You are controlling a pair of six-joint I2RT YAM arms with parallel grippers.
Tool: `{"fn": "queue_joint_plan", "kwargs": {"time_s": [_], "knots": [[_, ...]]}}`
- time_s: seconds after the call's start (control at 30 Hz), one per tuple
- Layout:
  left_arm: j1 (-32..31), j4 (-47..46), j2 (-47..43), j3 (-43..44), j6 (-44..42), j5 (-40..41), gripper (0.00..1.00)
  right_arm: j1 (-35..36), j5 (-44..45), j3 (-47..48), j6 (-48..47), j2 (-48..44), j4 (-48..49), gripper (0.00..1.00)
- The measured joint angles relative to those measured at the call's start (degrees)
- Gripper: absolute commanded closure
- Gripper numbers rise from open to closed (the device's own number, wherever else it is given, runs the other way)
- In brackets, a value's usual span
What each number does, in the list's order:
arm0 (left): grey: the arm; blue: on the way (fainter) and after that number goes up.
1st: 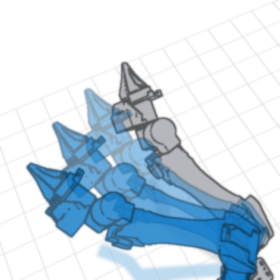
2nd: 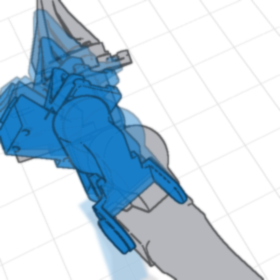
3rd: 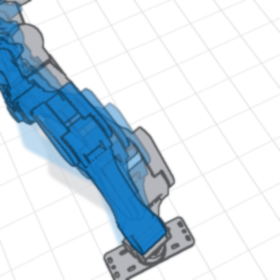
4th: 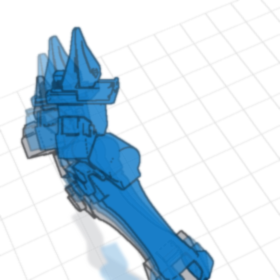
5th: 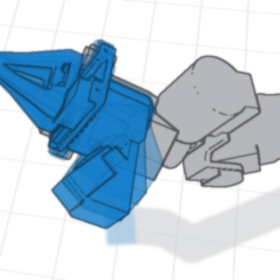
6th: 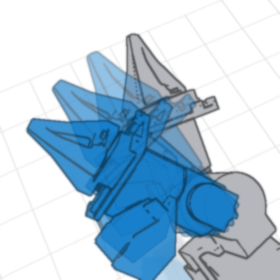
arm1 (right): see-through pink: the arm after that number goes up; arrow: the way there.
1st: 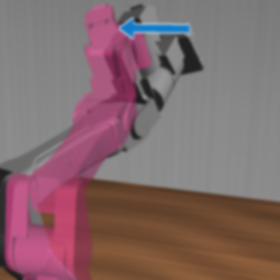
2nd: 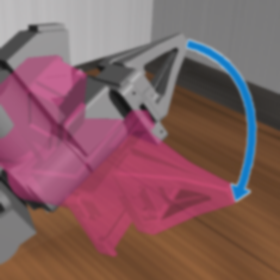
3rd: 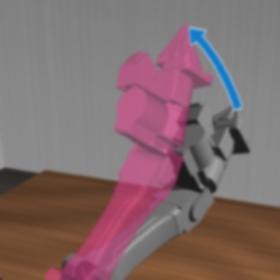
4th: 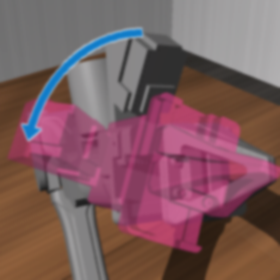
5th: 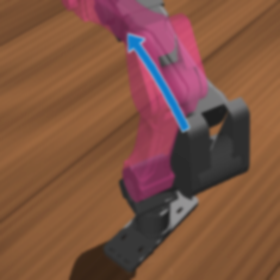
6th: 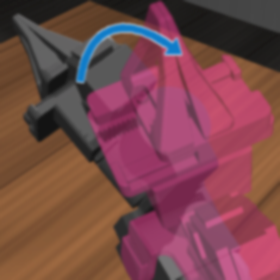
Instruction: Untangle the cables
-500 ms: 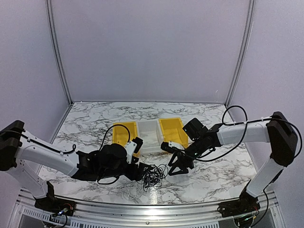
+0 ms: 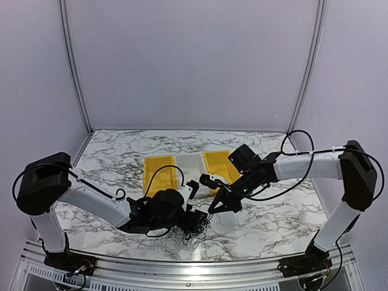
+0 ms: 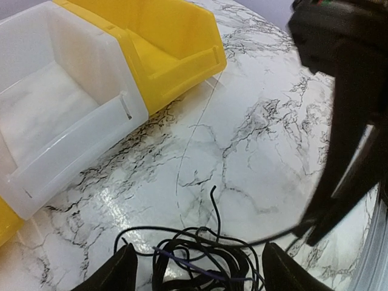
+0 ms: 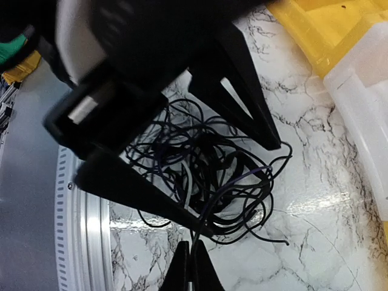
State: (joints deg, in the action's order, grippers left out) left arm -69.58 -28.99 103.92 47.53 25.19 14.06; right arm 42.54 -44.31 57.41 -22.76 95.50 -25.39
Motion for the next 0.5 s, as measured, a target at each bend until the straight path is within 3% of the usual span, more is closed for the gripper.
{"fn": "queue_joint_plan", "kwargs": {"time_s": [0.2, 0.4, 0.5], "knots": [[0.4, -7.0, 7.6, 0.7, 2.8, 0.2, 0.43, 0.0, -0.6, 3.0, -3.1, -7.6, -7.0, 1.00], [0.6, -15.8, 10.9, 1.0, 5.9, 0.0, 0.44, -1.7, -0.3, 11.3, -6.9, -12.2, -17.4, 1.00], [0.6, -17.9, 11.3, 0.9, 6.8, -0.1, 0.44, -5.7, -0.8, 21.1, -9.0, -12.3, -24.4, 1.00]]}}
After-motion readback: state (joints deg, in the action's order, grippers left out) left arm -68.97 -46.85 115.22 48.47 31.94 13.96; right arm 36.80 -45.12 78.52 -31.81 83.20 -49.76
